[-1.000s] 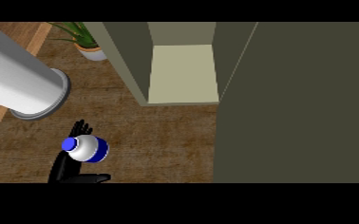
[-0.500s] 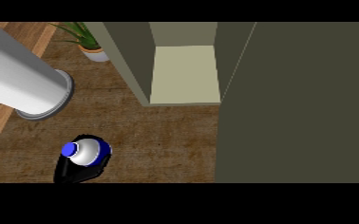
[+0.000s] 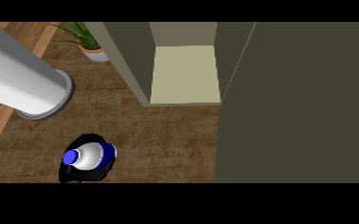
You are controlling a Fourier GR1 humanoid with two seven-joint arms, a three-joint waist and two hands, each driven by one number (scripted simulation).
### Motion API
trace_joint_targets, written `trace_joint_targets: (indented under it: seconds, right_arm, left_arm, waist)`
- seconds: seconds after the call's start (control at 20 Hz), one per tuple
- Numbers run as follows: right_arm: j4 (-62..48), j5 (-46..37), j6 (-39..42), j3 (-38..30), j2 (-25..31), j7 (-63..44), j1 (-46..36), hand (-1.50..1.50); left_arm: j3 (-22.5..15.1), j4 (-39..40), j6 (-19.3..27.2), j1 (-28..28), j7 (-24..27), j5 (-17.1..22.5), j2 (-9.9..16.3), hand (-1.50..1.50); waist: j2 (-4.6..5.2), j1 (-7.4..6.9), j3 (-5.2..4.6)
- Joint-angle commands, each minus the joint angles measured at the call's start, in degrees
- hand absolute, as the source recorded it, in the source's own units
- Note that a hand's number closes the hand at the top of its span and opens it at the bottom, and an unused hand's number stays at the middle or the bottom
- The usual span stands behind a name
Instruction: Pick up the bottled water, place it into the cabinet and close the cabinet
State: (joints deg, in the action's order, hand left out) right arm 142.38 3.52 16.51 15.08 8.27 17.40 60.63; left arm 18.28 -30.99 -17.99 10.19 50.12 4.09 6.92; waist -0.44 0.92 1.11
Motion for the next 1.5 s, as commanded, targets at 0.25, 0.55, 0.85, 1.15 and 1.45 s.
trace_joint_targets:
  seconds: [0.25,0.55,0.85,1.15,1.45]
  right_arm:
    - [3.46,4.2,-0.89,-1.41,0.2,-4.53,-2.15,-1.5]
    - [3.75,4.46,-0.6,-1.14,0.41,-4.89,-1.6,-1.5]
    - [4.39,5.16,-0.72,-1.63,0.53,-6.07,-1.72,-1.5]
    - [0.32,4.26,0.61,-1.57,-0.54,-1.53,-1.85,-1.5]
    - [0.68,3.38,0.05,-2.7,-0.92,-1.79,-3.03,-1.5]
  left_arm:
    - [-5.68,0.68,0.49,4.6,3.1,3.61,-6.74,1.5]
    - [-17.05,-3.99,7.25,8.27,-4.78,16.3,-6.87,1.5]
    - [-25.11,-18.96,14.57,7.27,-15.53,21.4,-6.9,1.5]
    - [-32.99,-27.15,29.2,10.5,-21.11,19.37,-6.91,1.5]
    - [-39.28,-26.61,40.35,19.41,-25.9,23.09,-6.92,1.5]
  waist:
    - [0.5,-0.26,-1.17]
    - [0.15,-0.03,-1.11]
    - [0.04,-0.58,-1.06]
    - [-0.04,-0.08,-1.04]
    - [0.29,0.34,-1.1]
